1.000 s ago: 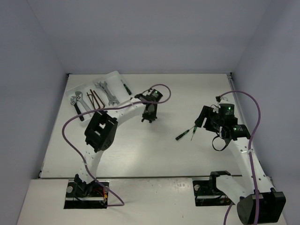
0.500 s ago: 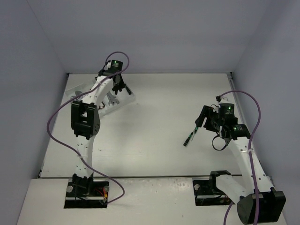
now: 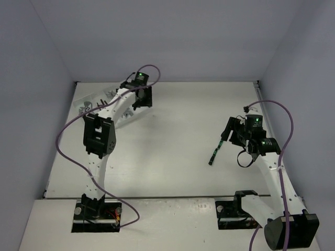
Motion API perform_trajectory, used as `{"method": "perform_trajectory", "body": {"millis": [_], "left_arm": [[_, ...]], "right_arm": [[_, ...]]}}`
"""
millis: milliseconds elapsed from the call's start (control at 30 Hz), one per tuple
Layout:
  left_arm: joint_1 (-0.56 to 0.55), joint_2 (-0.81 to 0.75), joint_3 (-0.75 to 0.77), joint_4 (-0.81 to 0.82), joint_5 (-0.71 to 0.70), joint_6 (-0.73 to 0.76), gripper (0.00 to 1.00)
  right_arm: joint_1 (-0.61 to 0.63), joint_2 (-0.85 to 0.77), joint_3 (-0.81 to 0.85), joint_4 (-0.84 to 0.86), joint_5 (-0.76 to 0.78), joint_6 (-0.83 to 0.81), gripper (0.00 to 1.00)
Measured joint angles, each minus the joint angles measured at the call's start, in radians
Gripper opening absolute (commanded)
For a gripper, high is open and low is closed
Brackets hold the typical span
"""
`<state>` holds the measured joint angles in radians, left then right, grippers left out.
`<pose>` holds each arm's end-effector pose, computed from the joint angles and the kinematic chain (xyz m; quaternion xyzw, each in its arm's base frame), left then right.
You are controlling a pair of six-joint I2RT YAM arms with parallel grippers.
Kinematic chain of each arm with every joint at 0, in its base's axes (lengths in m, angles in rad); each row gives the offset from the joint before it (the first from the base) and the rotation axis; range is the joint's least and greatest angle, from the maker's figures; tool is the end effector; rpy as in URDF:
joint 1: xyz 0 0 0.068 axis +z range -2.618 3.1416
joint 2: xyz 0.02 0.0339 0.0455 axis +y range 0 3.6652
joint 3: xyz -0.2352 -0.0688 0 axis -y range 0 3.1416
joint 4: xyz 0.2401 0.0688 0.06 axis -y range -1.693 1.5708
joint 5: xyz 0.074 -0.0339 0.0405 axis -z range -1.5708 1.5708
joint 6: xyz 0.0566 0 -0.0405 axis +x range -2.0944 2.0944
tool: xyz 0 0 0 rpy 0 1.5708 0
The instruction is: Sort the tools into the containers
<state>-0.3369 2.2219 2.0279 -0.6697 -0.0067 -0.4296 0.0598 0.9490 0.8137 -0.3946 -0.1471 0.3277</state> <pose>0.4669 -0.1631 0.2139 -0.0446 0.9371 -0.1266 0.3223 0.2402 0.0227 0.2660 0.0793 0.8624 0.1580 0.4744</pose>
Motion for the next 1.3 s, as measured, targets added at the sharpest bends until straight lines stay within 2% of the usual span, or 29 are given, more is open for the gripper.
{"method": "perform_trajectory", "body": {"millis": [200, 333, 467, 800, 1300], "left_arm": [[-0.293, -0.133, -0.150, 0.006, 0.068, 0.016, 0.48], [-0.505, -0.122, -0.160, 0.015, 0.116, -0.014, 0.48], [-0.640, -0.070, -0.146, 0.019, 0.142, -0.054, 0.48], [-0.679, 0.054, -0.091, 0.024, 0.152, -0.129, 0.48], [-0.737, 0.082, -0.060, 0.107, 0.181, -0.199, 0.48]], "right_arm": [[-0.028, 0.000, 0.017, -0.029, 0.113, 0.004, 0.66], [-0.047, 0.000, 0.018, -0.056, 0.194, 0.021, 0.66], [-0.070, 0.000, 0.018, -0.081, 0.244, 0.042, 0.66], [-0.085, -0.004, 0.018, -0.107, 0.275, 0.077, 0.66], [-0.085, -0.021, 0.018, -0.108, 0.275, 0.116, 0.66]]}}
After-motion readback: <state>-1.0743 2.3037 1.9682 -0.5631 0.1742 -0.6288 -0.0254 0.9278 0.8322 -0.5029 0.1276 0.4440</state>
